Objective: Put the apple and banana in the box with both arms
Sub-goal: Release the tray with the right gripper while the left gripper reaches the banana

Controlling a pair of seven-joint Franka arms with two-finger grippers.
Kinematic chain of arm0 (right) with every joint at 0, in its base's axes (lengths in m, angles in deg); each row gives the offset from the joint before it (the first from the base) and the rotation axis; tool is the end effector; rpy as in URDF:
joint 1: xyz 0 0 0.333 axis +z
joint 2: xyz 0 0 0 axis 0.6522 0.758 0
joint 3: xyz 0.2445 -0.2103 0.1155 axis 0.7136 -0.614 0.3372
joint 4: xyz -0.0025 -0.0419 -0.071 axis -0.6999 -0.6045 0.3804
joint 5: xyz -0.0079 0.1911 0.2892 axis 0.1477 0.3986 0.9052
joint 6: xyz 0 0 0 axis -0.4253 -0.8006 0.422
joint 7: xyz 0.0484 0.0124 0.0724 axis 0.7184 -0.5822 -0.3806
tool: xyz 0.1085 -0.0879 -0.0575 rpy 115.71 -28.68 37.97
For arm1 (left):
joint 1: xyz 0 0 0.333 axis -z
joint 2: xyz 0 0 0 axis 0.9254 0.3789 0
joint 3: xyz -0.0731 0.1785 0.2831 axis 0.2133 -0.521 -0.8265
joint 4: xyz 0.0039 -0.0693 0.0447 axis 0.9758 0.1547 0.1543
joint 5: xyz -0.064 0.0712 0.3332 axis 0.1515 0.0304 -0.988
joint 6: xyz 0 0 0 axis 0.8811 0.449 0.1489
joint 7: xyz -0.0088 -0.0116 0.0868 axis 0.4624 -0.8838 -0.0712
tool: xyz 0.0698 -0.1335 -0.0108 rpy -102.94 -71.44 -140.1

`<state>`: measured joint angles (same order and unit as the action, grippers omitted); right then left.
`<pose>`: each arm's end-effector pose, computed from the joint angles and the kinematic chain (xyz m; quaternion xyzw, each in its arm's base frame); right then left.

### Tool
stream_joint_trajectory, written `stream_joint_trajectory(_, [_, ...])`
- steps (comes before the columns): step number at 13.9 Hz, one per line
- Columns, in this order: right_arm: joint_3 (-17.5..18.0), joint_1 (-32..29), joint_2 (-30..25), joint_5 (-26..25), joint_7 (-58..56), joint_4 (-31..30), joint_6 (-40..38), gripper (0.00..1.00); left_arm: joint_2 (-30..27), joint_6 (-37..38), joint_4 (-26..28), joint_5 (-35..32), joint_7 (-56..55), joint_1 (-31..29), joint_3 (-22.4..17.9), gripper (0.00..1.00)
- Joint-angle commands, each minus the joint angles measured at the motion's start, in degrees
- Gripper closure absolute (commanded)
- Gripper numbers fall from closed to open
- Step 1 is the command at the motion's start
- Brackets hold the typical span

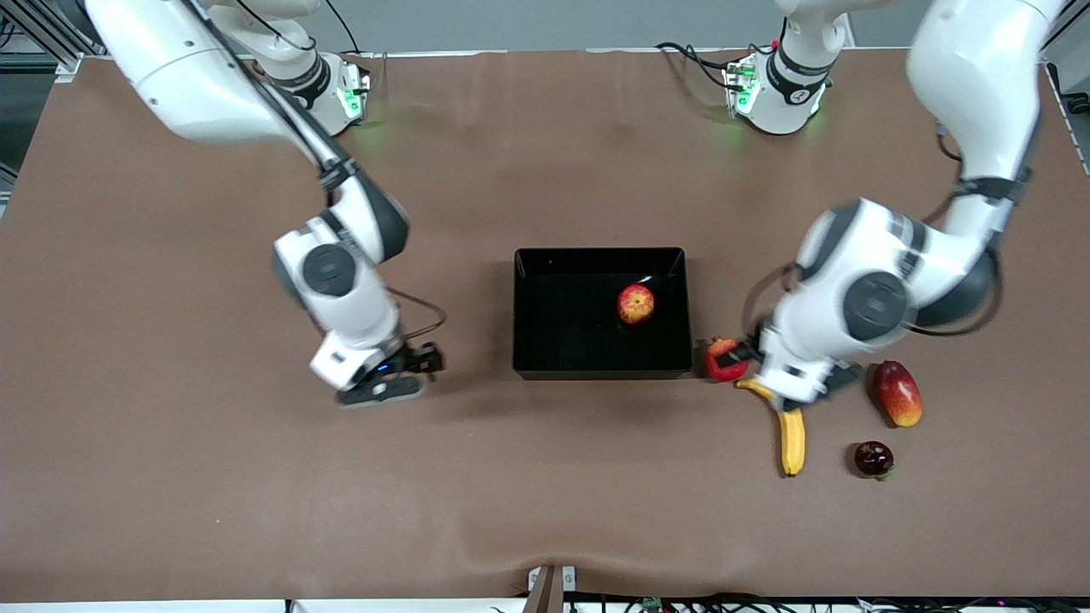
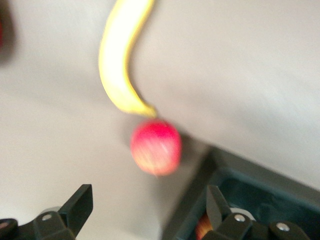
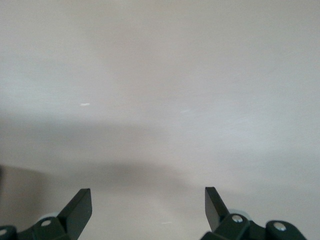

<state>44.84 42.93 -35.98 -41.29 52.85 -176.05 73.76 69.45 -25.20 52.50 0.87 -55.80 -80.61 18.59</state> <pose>0.6413 0.2220 0.2965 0.9905 0.1061 0.0866 0.0102 0.6359 -0.1472 0.3438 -0.9794 -0.1922 0.0623 0.0036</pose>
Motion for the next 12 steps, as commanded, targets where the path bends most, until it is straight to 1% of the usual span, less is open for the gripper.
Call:
stream_joint_trajectory(1, [-7.2, 1.1, -2.6, 5.0, -12.4, -1.0, -0.2, 0.00, 5.2, -5.6, -0.2, -7.0, 5.8, -4.3, 0.8, 0.00])
stream_joint_trajectory(2, [-9.8, 1.1, -2.6, 5.1, -15.7, -1.0, -0.2, 0.00, 7.0, -7.8, -0.1, -9.9, 6.6, -4.7, 0.7, 0.02])
stream_joint_trajectory(3, [-12.4, 1.0, -2.4, 5.1, -18.1, -1.0, -0.2, 0.00, 8.7, -8.9, -0.2, -11.4, 6.7, -5.2, -0.4, 0.04])
stream_joint_trajectory(5, [-15.9, 0.9, -2.4, 5.1, -21.9, -1.3, -0.3, 0.00, 10.4, -11.1, -0.3, -11.2, 6.8, -5.2, -0.8, 0.04])
stream_joint_trajectory(7, [-18.6, 0.4, -2.4, 5.1, -24.9, -2.0, -0.6, 0.00, 12.4, -14.5, -0.3, -11.6, 7.0, -5.1, -1.4, 0.06])
stream_joint_trajectory(8, [-19.9, 0.4, -2.5, 5.2, -26.6, -2.7, -1.1, 0.00, 13.4, -16.9, -0.3, -11.6, 7.0, -5.1, -2.3, 0.09])
stream_joint_trajectory(9, [-20.8, 0.3, -2.6, 5.3, -27.7, -3.3, -1.4, 0.00, 14.1, -18.6, -0.2, -11.7, 7.1, -5.1, -2.8, 0.16])
stream_joint_trajectory(10, [-21.1, -0.1, -3.1, 5.4, -27.9, -4.5, -1.7, 0.00, 14.4, -19.3, -0.2, -12.0, 7.1, -5.1, -2.9, 0.29])
stream_joint_trajectory(11, [-21.1, -0.4, -3.8, 5.6, -27.9, -5.9, -2.9, 0.00, 14.4, -19.3, 0.0, -12.0, 7.1, -5.1, -2.9, 0.50])
stream_joint_trajectory(12, [-21.2, -0.5, -5.0, 7.0, -27.9, -7.4, -4.8, 0.00, 14.0, -19.3, 0.2, -12.0, 8.7, -5.1, -2.9, 0.74])
